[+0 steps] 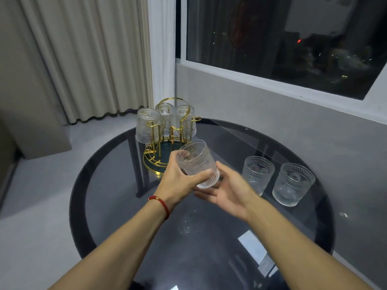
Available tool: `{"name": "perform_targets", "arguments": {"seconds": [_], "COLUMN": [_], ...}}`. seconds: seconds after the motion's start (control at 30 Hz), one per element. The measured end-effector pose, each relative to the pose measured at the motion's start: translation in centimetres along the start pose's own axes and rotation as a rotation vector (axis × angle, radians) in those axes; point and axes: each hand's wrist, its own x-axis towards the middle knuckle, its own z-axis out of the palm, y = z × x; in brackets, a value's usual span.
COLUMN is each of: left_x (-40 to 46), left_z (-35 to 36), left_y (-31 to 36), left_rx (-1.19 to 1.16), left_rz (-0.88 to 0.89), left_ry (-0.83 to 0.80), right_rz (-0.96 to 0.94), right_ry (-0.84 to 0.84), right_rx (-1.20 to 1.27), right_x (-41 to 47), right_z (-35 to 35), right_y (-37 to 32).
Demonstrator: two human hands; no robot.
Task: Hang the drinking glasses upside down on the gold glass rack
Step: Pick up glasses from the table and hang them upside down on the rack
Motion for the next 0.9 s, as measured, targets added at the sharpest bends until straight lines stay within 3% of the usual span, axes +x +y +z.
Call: {"name": "perform_targets", "arguments": {"seconds": [0.13,0.27,0.4,0.53,0.73,0.9], "left_x": [1.3,2.4,2.9,3.4,3.2,3.0], "left_z": [-0.7,-2.8,-3.9,-3.5,-3.0,-2.4], "left_y": [-0.9,-1.5,-3.4,-5.4,-7.1,-8.1], "left_rx": [-0.022,0.155,0.612,0.925,1.013,1.016], "left_rz": [0.002,-0.055,-0.023,0.008,0.161,0.173], "left_ry": [-0.069,-0.252,-0.218,-0.172,-0.016,0.019], "right_rz": [-0.01,-0.051,-0.232,-0.434,-0.676,-0.771], "right_ry": [-0.023,0.05,0.172,0.35,0.534,0.568], "right_rx": [0.221,0.248,0.035,-0.215,-0.504,-0.738], "right_x": [1.4,2.1,2.5,2.1,3.3,6.1], "right_z": [0.8,0.2,0.3,1.0,1.8,4.5], "right_y": [0.1,-0.2,-0.7,-2.1,-6.6,-11.0]}}
